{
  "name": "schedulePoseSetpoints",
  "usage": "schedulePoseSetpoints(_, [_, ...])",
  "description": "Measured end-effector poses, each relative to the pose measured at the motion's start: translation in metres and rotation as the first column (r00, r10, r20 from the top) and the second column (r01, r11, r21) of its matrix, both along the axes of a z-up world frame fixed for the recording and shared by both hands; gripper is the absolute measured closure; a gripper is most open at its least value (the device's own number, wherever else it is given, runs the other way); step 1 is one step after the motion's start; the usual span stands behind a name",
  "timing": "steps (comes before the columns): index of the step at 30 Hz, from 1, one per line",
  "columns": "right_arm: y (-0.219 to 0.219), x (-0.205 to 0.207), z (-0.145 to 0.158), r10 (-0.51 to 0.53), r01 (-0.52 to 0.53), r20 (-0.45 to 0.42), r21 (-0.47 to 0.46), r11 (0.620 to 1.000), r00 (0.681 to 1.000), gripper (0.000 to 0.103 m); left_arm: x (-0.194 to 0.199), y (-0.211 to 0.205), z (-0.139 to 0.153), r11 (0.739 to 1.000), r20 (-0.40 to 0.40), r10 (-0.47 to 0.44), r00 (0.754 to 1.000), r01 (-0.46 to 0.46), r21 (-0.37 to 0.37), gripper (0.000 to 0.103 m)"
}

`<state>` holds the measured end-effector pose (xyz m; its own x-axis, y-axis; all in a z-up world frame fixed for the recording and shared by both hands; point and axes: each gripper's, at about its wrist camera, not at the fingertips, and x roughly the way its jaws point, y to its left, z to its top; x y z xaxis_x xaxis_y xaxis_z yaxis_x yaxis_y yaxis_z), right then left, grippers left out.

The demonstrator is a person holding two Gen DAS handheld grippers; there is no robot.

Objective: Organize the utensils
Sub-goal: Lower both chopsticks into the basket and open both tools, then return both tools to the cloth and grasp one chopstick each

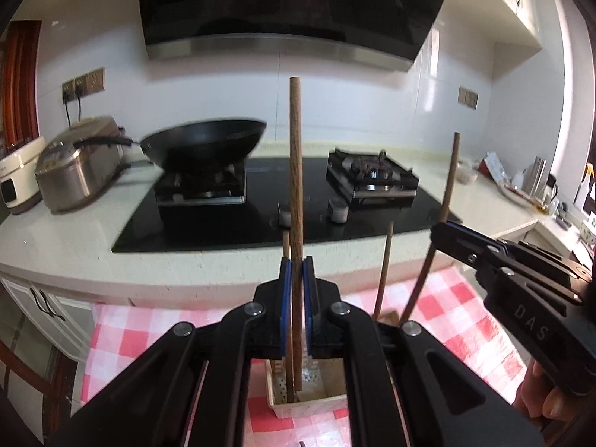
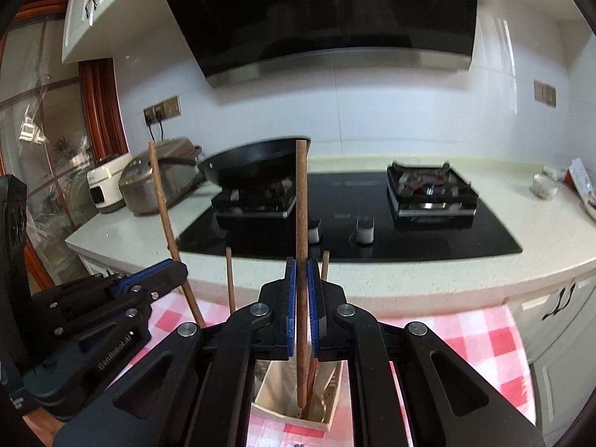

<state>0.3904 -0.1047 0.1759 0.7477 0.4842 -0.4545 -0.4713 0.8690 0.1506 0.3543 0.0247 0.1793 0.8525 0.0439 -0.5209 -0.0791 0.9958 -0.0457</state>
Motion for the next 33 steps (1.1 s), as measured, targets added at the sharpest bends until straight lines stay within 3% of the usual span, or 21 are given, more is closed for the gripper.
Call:
schedulePoseSetpoints(9, [0.012,0.020,-0.055,0.007,-0.015,-0.130,-0.060,0.998,0.992,0.095,0.028,-0.002,-0.059,1.000,-0.180,-0.019,0.984,0.017,-0.014,0.095])
schedulePoseSetpoints(14, [0.005,0.027,-0.068,-0.029,0.018,-0.140,-0.080,0.997,0.990,0.090,0.026,0.007,-0.065,0.998,-0.173,-0.037,0.984,0.026,-0.065,0.067])
schedulePoseSetpoints(15, [0.002,0.027,-0.067,-0.035,0.024,-0.139,-0.075,0.997,0.990,0.087,0.022,0.010,-0.062,0.997,-0.159,-0.038,0.987,0.027,-0.076,0.066])
schedulePoseSetpoints(16, [-0.003,0.026,-0.066,-0.045,0.036,-0.134,-0.072,0.997,0.990,0.076,0.019,0.012,-0.058,0.996,-0.150,-0.036,0.988,0.024,-0.081,0.065])
schedulePoseSetpoints(17, [-0.005,0.025,-0.064,-0.054,0.045,-0.125,-0.072,0.996,0.991,0.059,0.014,0.015,-0.054,0.996,-0.138,-0.031,0.990,0.019,-0.086,0.063])
schedulePoseSetpoints(19, [-0.014,0.018,-0.060,-0.070,0.064,-0.091,-0.069,0.996,0.993,0.044,0.000,0.023,-0.048,0.995,-0.116,-0.010,0.993,-0.001,-0.100,0.062])
schedulePoseSetpoints(25, [-0.047,-0.013,-0.071,-0.133,0.127,-0.078,-0.074,0.989,0.988,0.032,-0.055,0.037,-0.055,0.991,-0.102,0.039,0.994,-0.052,-0.122,0.062])
schedulePoseSetpoints(27, [-0.056,-0.026,-0.084,-0.151,0.144,-0.092,-0.082,0.986,0.984,0.031,-0.081,0.041,-0.071,0.985,-0.109,0.038,0.993,-0.056,-0.163,0.062])
schedulePoseSetpoints(33, [-0.073,-0.075,-0.146,-0.174,0.153,-0.176,-0.123,0.980,0.969,0.029,-0.134,0.027,-0.144,0.980,-0.210,0.030,0.977,-0.070,-0.185,0.061])
